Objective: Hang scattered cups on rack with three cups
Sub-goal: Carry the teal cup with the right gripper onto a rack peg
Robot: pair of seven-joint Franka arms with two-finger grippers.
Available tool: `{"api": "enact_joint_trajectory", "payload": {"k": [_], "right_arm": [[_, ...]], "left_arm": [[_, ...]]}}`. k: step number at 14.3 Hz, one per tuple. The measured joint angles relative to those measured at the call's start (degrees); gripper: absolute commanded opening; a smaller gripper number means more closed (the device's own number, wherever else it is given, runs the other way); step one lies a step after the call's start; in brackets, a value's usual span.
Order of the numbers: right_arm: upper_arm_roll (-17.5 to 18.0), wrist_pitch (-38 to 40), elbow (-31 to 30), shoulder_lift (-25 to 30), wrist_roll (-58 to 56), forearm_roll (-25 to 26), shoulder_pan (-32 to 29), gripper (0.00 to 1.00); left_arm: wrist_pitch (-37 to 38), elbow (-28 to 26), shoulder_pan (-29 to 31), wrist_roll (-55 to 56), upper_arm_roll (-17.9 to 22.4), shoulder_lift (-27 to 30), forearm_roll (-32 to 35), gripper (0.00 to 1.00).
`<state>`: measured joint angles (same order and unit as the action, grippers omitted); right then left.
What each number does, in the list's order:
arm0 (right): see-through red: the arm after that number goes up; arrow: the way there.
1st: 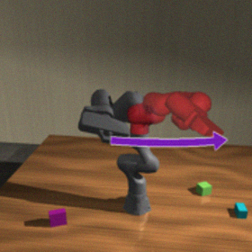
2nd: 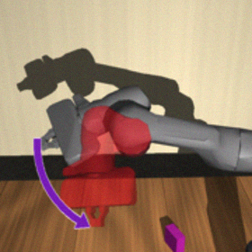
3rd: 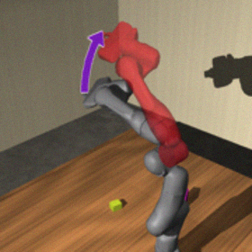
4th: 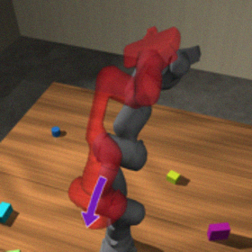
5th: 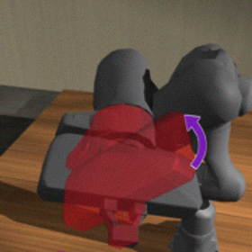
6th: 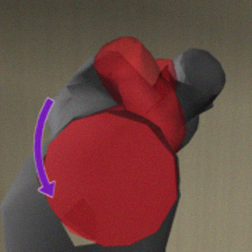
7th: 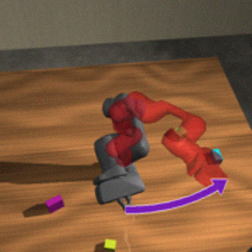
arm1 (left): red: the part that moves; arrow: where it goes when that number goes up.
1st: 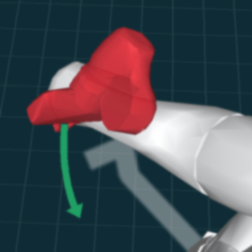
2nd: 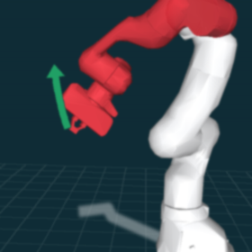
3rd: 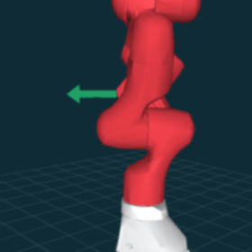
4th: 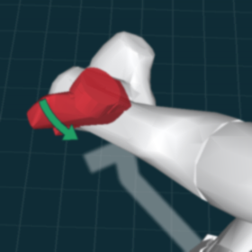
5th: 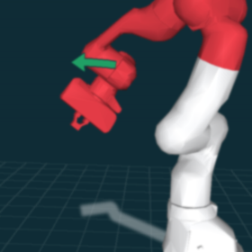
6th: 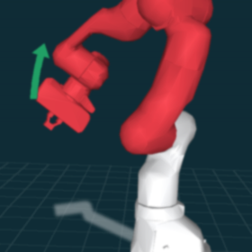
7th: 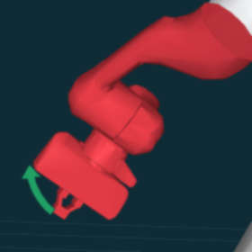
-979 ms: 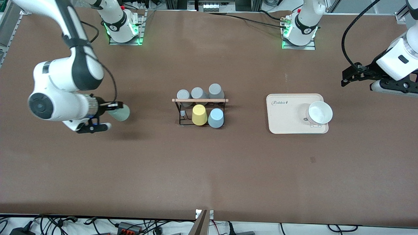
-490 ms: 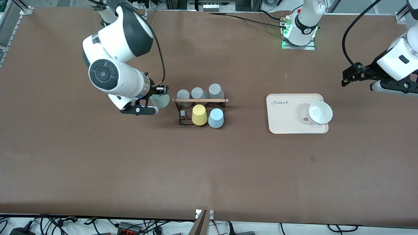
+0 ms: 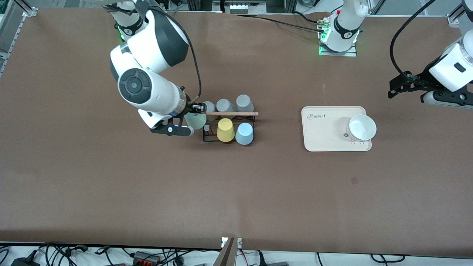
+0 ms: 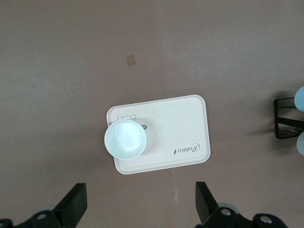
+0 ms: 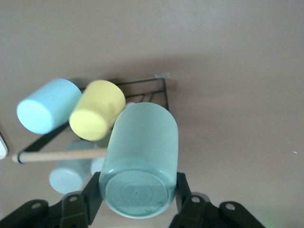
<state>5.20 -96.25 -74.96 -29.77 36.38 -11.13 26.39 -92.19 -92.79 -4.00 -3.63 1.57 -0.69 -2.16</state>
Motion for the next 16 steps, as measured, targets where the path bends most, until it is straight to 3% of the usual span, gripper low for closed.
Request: {"api": "enact_joint_trajectory", "payload": {"k": [16], "right_arm": [[-0.18,-4.53,0.93,-5.50,1.13,0.41,1.64,0.00]], "left_arm": [[0.32,-0.02,0.05,0.00,0.00,0.00,-0.02,1.00]]}}
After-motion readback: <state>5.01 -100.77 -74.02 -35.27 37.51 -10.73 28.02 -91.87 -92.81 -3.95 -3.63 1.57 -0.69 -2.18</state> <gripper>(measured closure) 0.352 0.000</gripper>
